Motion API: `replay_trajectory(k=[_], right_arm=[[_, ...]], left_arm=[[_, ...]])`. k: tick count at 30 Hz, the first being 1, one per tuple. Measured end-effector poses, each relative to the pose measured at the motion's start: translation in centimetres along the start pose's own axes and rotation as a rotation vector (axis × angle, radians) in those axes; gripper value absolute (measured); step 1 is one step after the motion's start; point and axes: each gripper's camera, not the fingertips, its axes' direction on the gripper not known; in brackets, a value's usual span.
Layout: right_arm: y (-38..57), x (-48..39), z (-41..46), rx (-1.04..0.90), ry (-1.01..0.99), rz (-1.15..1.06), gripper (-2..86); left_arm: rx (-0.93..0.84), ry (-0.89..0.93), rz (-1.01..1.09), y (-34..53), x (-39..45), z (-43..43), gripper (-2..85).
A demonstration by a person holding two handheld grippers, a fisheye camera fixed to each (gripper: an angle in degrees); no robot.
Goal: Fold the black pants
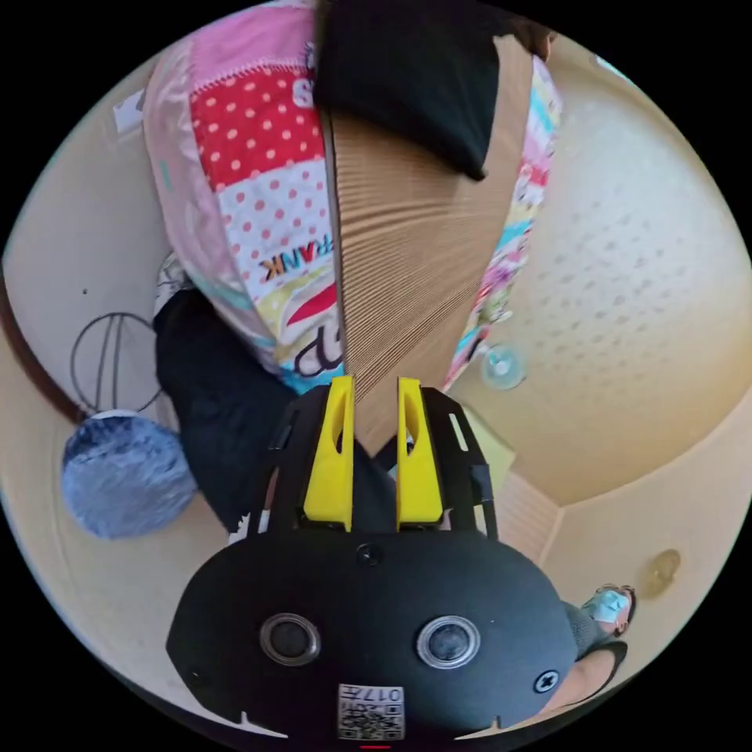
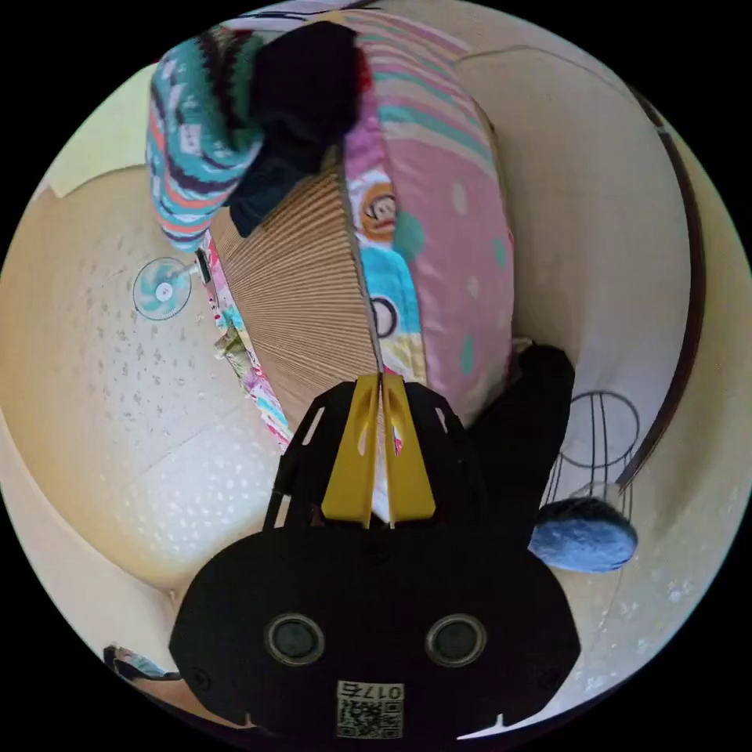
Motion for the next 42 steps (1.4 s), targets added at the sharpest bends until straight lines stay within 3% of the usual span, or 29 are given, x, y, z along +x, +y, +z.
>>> replay_trajectory(k=[3, 5, 8, 11, 18, 24, 31, 36, 39, 42], right_arm=[[4.7, 8.2, 1.7, 0.042, -0.143, 0.240, 0.4], [7.8, 11.9, 2.0, 0.234, -0.336, 0.379, 0.4], [9.9, 13.3, 3.4, 0.596, -0.701, 0.464, 0.4], [6.9, 11.3, 7.2, 0.624, -0.929, 0.445, 0.4], [-1.5, 1.1, 10.7, 0.355, -0.963, 0.110, 0.3], [-0.6, 4.0, 10.4, 0.562, -1.163, 0.193, 0.3], [4.9, 12.0, 7.1, 0.883, -1.150, 0.370, 0.4], [4.3, 12.5, 6.4, 0.932, -1.121, 0.356, 0.5], [1.3, 10.4, 7.7, 0.877, -1.155, 0.305, 0.5], [-2.6, 7.2, 9.7, 0.794, -1.204, 0.239, 0.5]], left_arm=[[0.153, 0.186, -0.062, 1.1, -0.6, -5.2, 7.5], [0.201, 0.223, -0.156, 1.1, -1.0, -8.6, 7.9], [0.262, 0.277, -0.224, 0.0, -0.1, -12.3, 9.2], [0.304, 0.354, -0.240, -2.5, 2.0, -15.0, 9.7], [0.288, 0.456, -0.296, -10.3, 7.4, -15.9, 12.3], [0.254, 0.494, -0.499, -15.0, 9.0, -11.5, 20.5], [0.541, 0.838, -0.534, -15.8, 6.9, -7.6, 18.3], [0.566, 0.914, -0.486, -17.7, 6.3, -6.8, 17.1], [0.514, 0.808, -0.507, -18.5, 6.2, -6.3, 10.6], [0.518, 0.884, -0.465, -18.7, 6.2, -4.3, 6.9]])
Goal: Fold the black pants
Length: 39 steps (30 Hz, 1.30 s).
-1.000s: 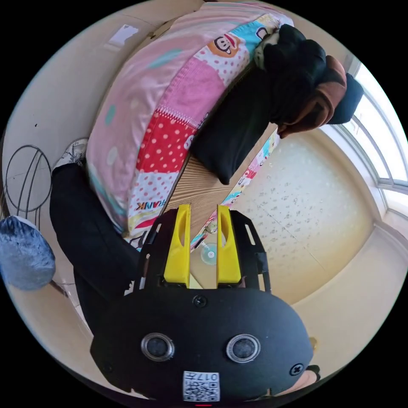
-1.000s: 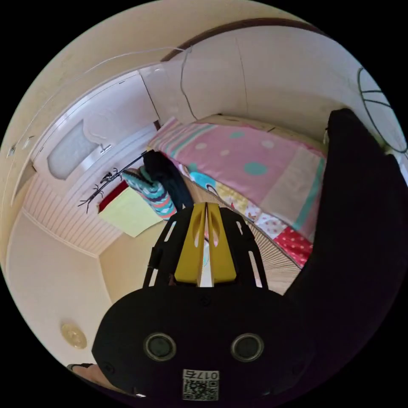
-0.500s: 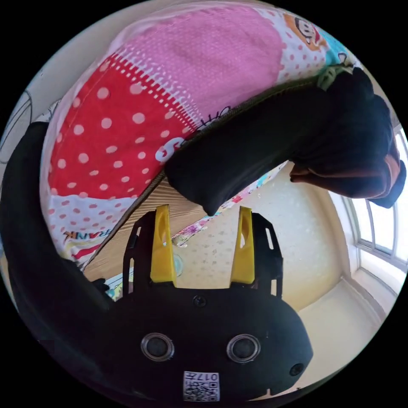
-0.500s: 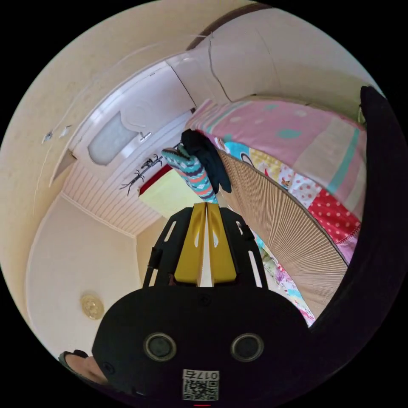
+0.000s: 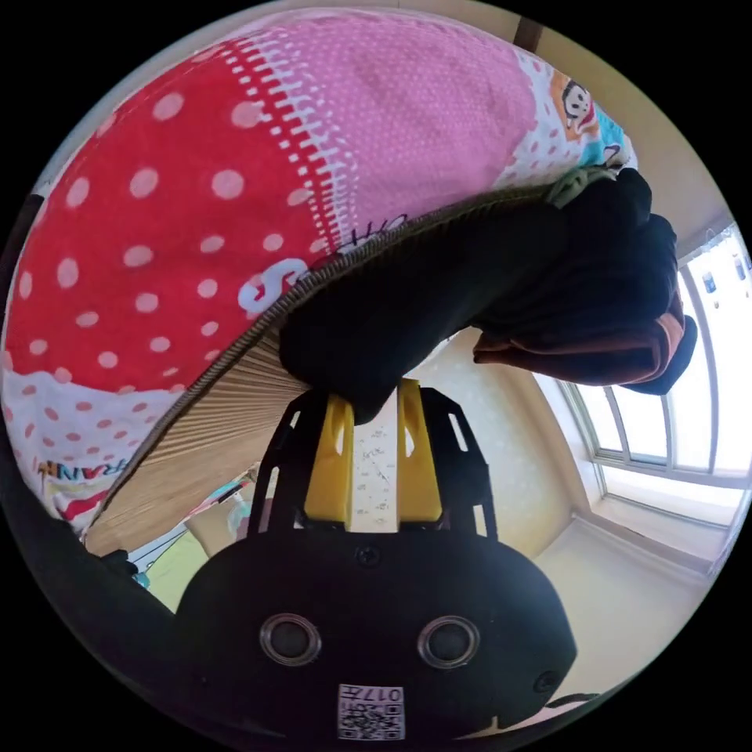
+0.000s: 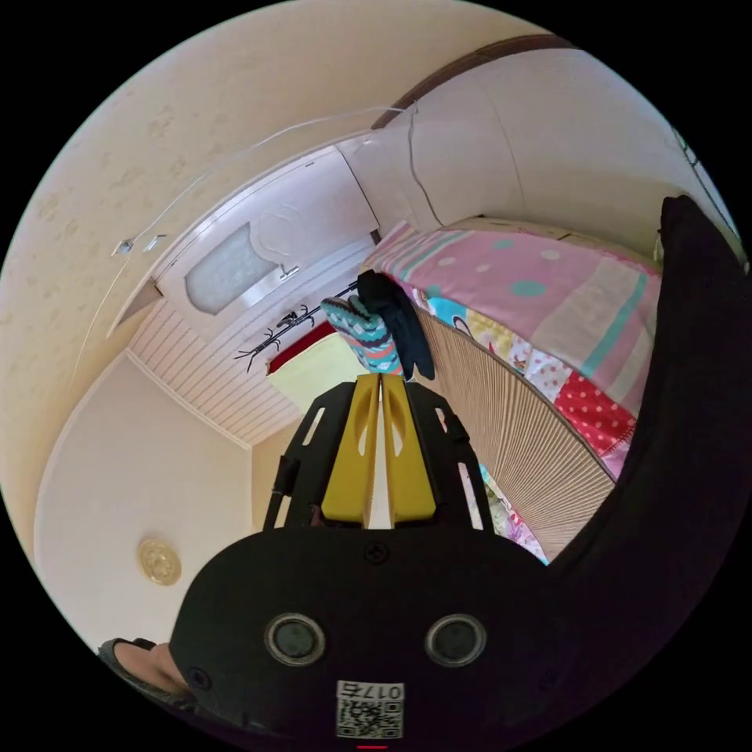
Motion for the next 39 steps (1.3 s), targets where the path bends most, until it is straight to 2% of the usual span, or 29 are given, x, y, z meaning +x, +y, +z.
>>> replay_trajectory(k=[2, 4, 6, 9, 12, 15, 16, 17, 20, 21, 23, 24, 27, 29, 30, 31, 32, 33, 34, 35, 37, 39], right_arm=[[0.0, 1.1, 4.2, -0.085, -0.045, 0.008, 0.5], [0.0, 1.9, 7.0, -0.148, -0.078, 0.012, 0.5], [-0.1, 2.5, 9.2, -0.207, -0.090, 0.013, 0.5], [-0.4, 3.3, 12.1, -0.306, -0.053, 0.000, 0.5], [-0.9, 4.6, 14.1, -0.411, -0.019, 0.011, 0.4], [-1.4, 6.2, 14.9, -0.421, -0.024, 0.044, 0.4], [-1.6, 6.8, 15.0, -0.394, -0.049, 0.054, 0.4], [-1.8, 7.4, 15.2, -0.369, -0.083, 0.064, 0.4], [-2.4, 9.0, 16.2, -0.374, -0.107, 0.094, 0.4], [-2.5, 9.3, 16.5, -0.387, -0.096, 0.098, 0.4], [-2.7, 10.4, 18.0, -0.448, -0.031, 0.115, 0.4], [-2.7, 10.7, 18.4, -0.462, -0.018, 0.121, 0.4], [-3.0, 12.4, 20.2, -0.515, -0.004, 0.152, 0.4], [-3.4, 13.6, 21.2, -0.550, -0.004, 0.164, 0.4], [-3.6, 13.9, 21.5, -0.560, 0.004, 0.165, 0.4], [-3.8, 14.4, 21.9, -0.584, 0.030, 0.167, 0.4], [-4.0, 15.0, 22.2, -0.612, 0.070, 0.170, 0.4], [-4.1, 15.3, 22.3, -0.626, 0.098, 0.175, 0.4], [-4.2, 16.1, 22.5, -0.658, 0.164, 0.191, 0.4], [-4.2, 16.9, 22.7, -0.695, 0.232, 0.203, 0.5], [-4.1, 18.2, 23.1, -0.754, 0.317, 0.212, 0.6], [-4.0, 19.7, 23.8, -0.833, 0.430, 0.230, 0.8]], left_arm=[[-0.174, 0.270, 0.023, 0.0, -1.4, 4.0, 4.4], [-0.252, 0.434, 0.041, 0.8, -0.9, 7.3, 4.0], [-0.319, 0.461, 0.097, 1.7, 0.9, 10.3, 3.8], [-0.476, 0.337, 0.246, 5.1, 4.5, 15.0, 3.8], [-0.719, 0.157, 0.495, 11.1, 7.3, 19.7, 3.7], [-1.045, 0.025, 0.749, 20.6, 8.1, 24.8, 3.7], [-1.217, -0.055, 0.875, 25.8, 7.9, 27.0, 3.7], [-1.394, -0.133, 1.011, 31.5, 7.1, 28.8, 3.7], [-1.734, -0.230, 1.185, 43.7, 1.3, 31.8, 3.8], [-1.773, -0.240, 1.198, 45.5, -0.2, 32.3, 3.8], [-1.857, -0.385, 1.283, 50.7, -7.1, 34.1, 3.8], [-1.857, -0.422, 1.292, 51.5, -8.9, 34.5, 3.8], [-1.819, -0.739, 1.284, 53.1, -19.4, 37.4, 4.2], [-1.903, -1.108, 1.289, 53.8, -30.8, 38.4, 4.4], [-1.929, -1.211, 1.297, 53.8, -34.0, 38.3, 4.4], [-1.970, -1.426, 1.277, 53.1, -40.4, 37.9, 3.6], [-1.979, -1.620, 1.186, 51.3, -46.1, 37.3, 2.2], [-1.983, -1.695, 1.112, 50.1, -48.7, 36.9, 1.2], [-1.999, -1.791, 0.928, 47.6, -53.1, 36.1, -0.1], [-1.981, -1.818, 0.754, 45.1, -56.3, 35.1, -0.5], [-1.958, -1.770, 0.534, 41.9, -58.8, 34.0, -0.8], [-1.879, -1.728, 0.445, 38.8, -59.1, 34.0, -0.9]])
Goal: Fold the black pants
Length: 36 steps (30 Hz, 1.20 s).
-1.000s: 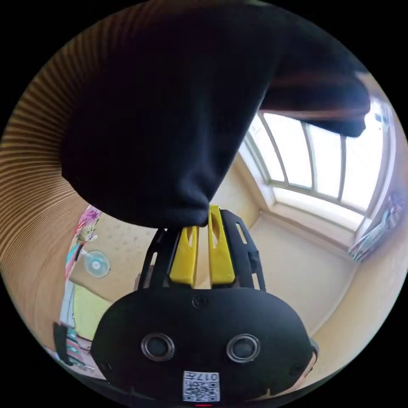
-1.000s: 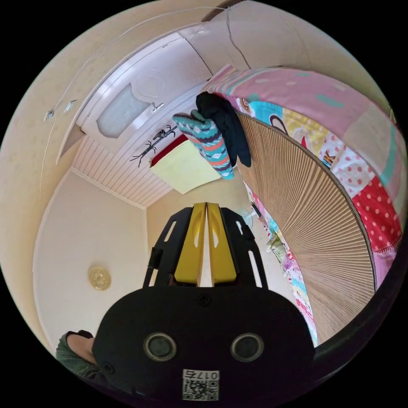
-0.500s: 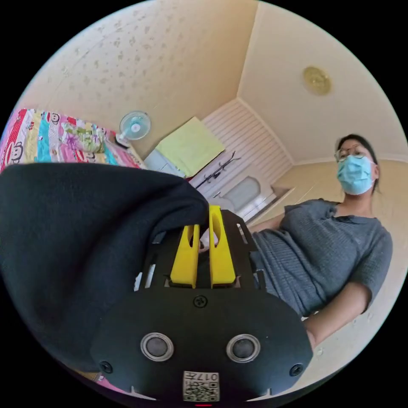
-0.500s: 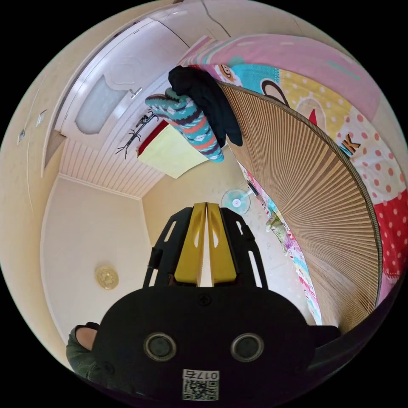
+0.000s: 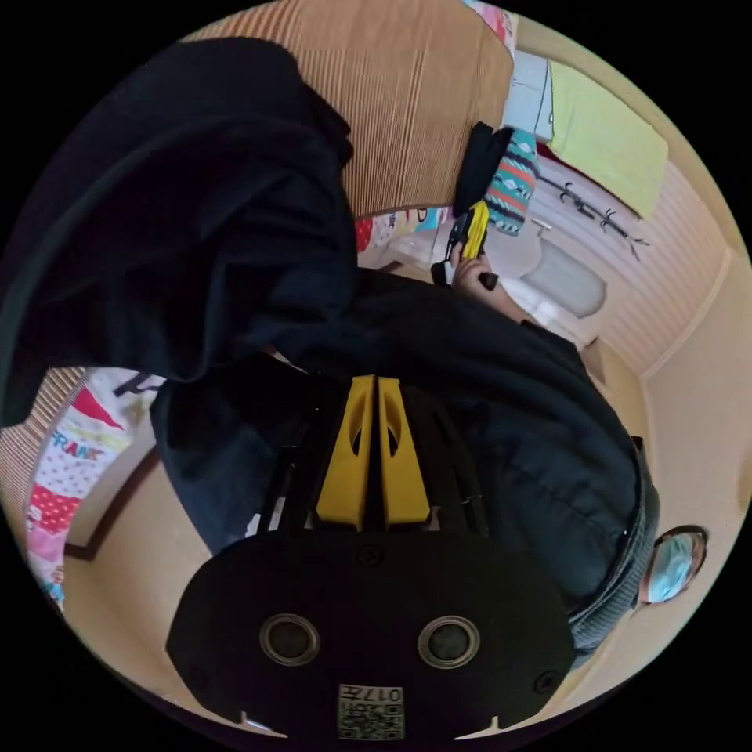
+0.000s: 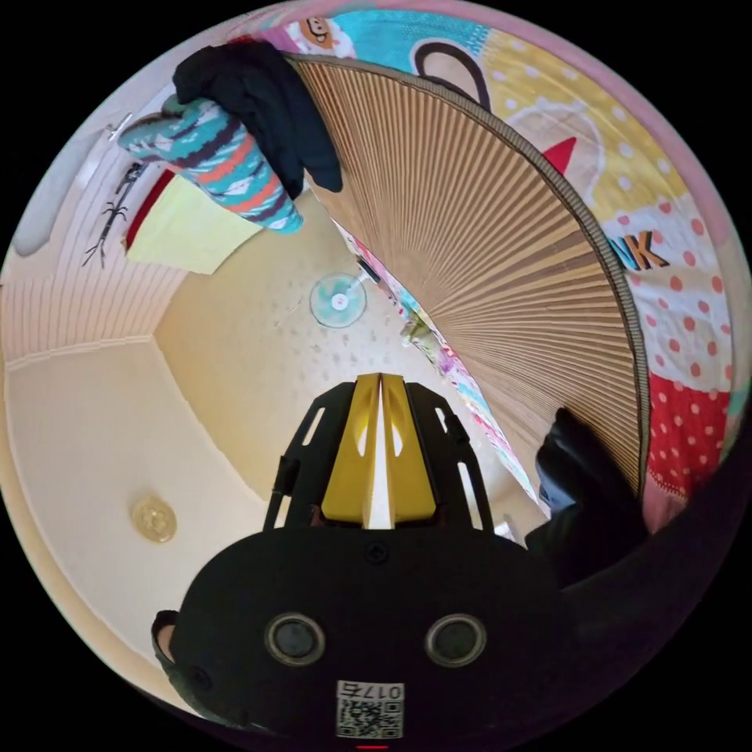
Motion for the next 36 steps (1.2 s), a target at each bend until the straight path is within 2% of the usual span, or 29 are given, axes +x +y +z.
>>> replay_trajectory(k=[3, 7, 8, 9, 11, 12, 14, 16, 18, 19, 20, 22, 24, 26, 27, 29, 30, 32, 35, 36], right_arm=[[-1.9, 1.2, 2.6, -0.192, 0.265, 0.036, 1.4], [-3.3, 4.6, 9.9, -0.573, 0.864, 0.057, 5.1], [-3.0, 6.0, 12.9, -0.695, 1.031, 0.002, 11.0], [-2.7, 6.7, 14.5, -0.760, 1.115, -0.042, 14.0], [0.9, 10.5, 22.1, -1.076, 1.398, -0.306, 26.4], [2.1, 11.8, 23.9, -1.161, 1.447, -0.361, 28.6], [7.5, 17.3, 29.4, -1.454, 1.565, -0.531, 32.9], [11.8, 21.2, 31.9, -1.626, 1.664, -0.683, 31.8], [15.5, 24.5, 33.3, -1.718, 1.761, -0.890, 25.9], [17.0, 26.7, 33.6, -1.731, 1.855, -0.986, 19.6], [17.4, 29.0, 33.7, -1.713, 1.966, -1.026, 13.7], [17.2, 31.3, 33.8, -1.700, 2.023, -0.982, 7.6], [16.2, 31.7, 34.2, -1.720, 1.907, -0.848, 6.1], [13.6, 30.3, 34.8, -1.730, 1.516, -0.549, 5.4], [12.9, 29.8, 34.8, -1.726, 1.416, -0.481, 5.2], [11.4, 27.6, 34.7, -1.749, 1.000, -0.343, 4.7], [11.3, 26.9, 34.7, -1.758, 0.907, -0.331, 4.5], [12.0, 23.9, 34.3, -1.778, 0.539, -0.356, 3.8], [13.5, 19.8, 34.2, -1.766, 0.199, -0.432, 3.3], [13.9, 19.0, 34.2, -1.768, 0.145, -0.451, 3.2]], left_arm=[[0.185, 0.054, -0.102, 1.4, -4.7, -2.7, -1.0], [0.356, 0.235, -0.226, 3.7, -11.6, -4.2, -1.0], [0.376, 0.267, -0.241, 4.2, -13.1, -4.1, -1.0], [0.380, 0.274, -0.252, 4.4, -13.7, -4.0, -1.0], [0.380, 0.259, -0.295, 4.9, -15.8, -3.7, -1.0], [0.375, 0.254, -0.303, 4.9, -16.2, -3.6, -1.0], [0.361, 0.252, -0.308, 4.8, -17.6, -3.2, -1.0], [0.357, 0.258, -0.296, 4.5, -18.3, -3.2, -1.0], [0.345, 0.252, -0.282, 4.3, -19.0, -3.4, -1.0], [0.335, 0.234, -0.273, 4.2, -19.4, -3.8, -1.0], [0.329, 0.207, -0.266, 4.3, -19.8, -4.3, -0.9], [0.333, 0.166, -0.259, 4.7, -20.6, -5.5, -0.9], [0.356, 0.145, -0.254, 5.4, -21.8, -6.9, -0.7], [0.419, 0.157, -0.240, 6.6, -23.7, -8.9, 0.1], [0.437, 0.165, -0.237, 6.8, -24.3, -9.4, 0.3], [0.504, 0.222, -0.224, 7.8, -27.0, -11.5, 3.5], [0.522, 0.239, -0.219, 8.0, -27.8, -12.1, 4.1], [0.598, 0.313, -0.195, 9.0, -30.6, -14.5, 4.9], [0.696, 0.421, -0.138, 10.6, -33.9, -17.8, 3.3], [0.717, 0.442, -0.132, 10.9, -34.6, -18.5, 2.9]])
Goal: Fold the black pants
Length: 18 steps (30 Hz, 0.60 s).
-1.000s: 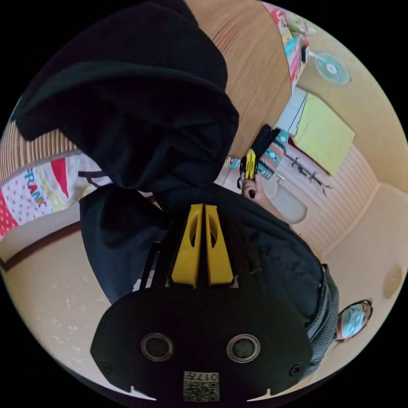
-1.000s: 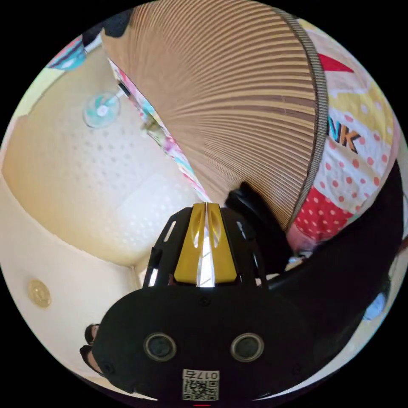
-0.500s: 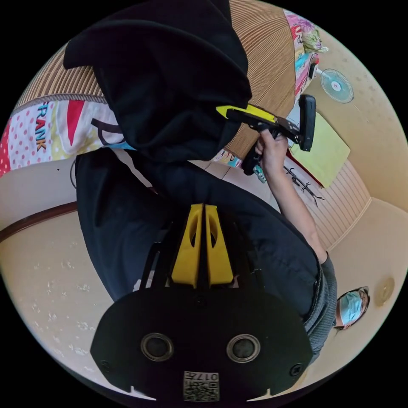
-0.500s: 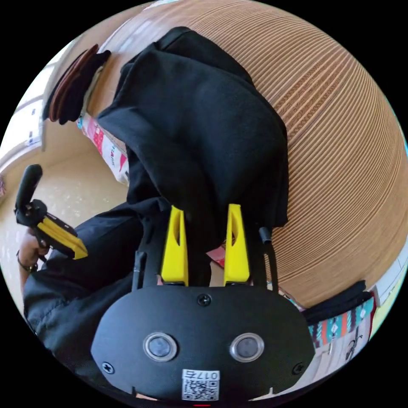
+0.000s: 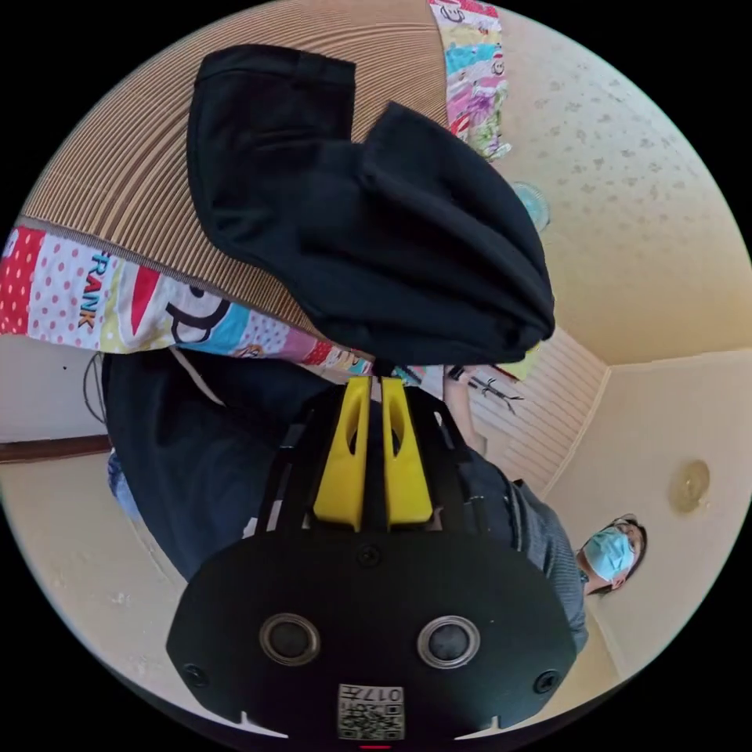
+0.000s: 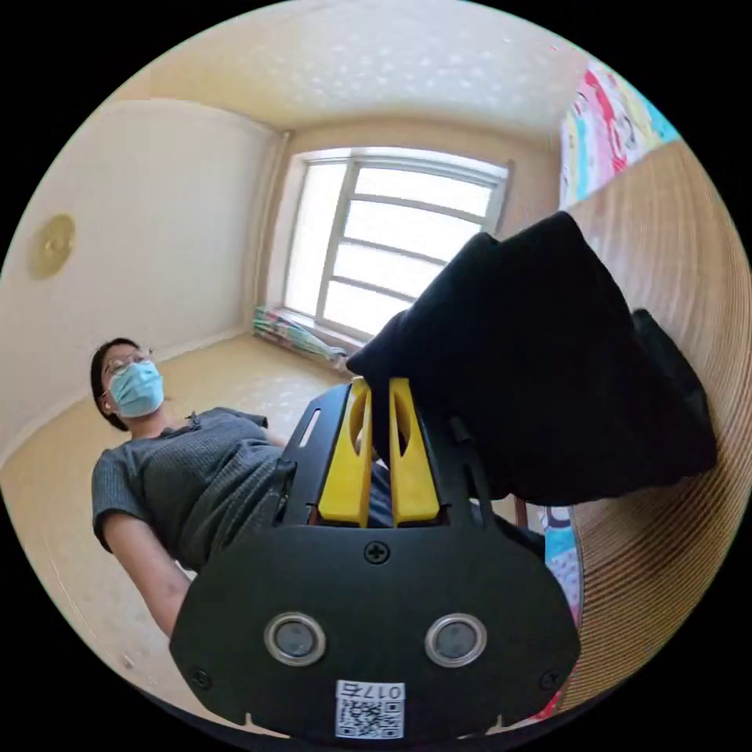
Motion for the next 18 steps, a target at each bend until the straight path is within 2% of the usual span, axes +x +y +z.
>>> replay_trajectory(k=[5, 7, 13, 15, 18], right_arm=[[-2.6, -9.7, 1.5, 0.035, 0.000, -0.365, 2.5], [-3.7, -13.1, 2.6, 0.015, 0.026, -0.468, 2.2], [-5.8, -23.8, 8.7, -0.140, 0.216, -0.797, 1.2], [-6.0, -25.5, 10.4, -0.185, 0.209, -0.874, 1.0], [-6.1, -26.7, 11.6, -0.191, 0.065, -0.974, 0.7]], left_arm=[[0.133, 0.221, 0.031, -3.3, -2.7, -6.4, 6.7], [0.120, 0.281, 0.026, -4.9, -3.7, -6.9, 8.3], [-0.043, 0.428, 0.061, -10.4, -4.9, -3.9, 10.1], [-0.132, 0.448, 0.071, -11.9, -4.7, -2.1, 10.5], [-0.287, 0.509, 0.070, -13.9, -3.9, 1.0, 12.3]])
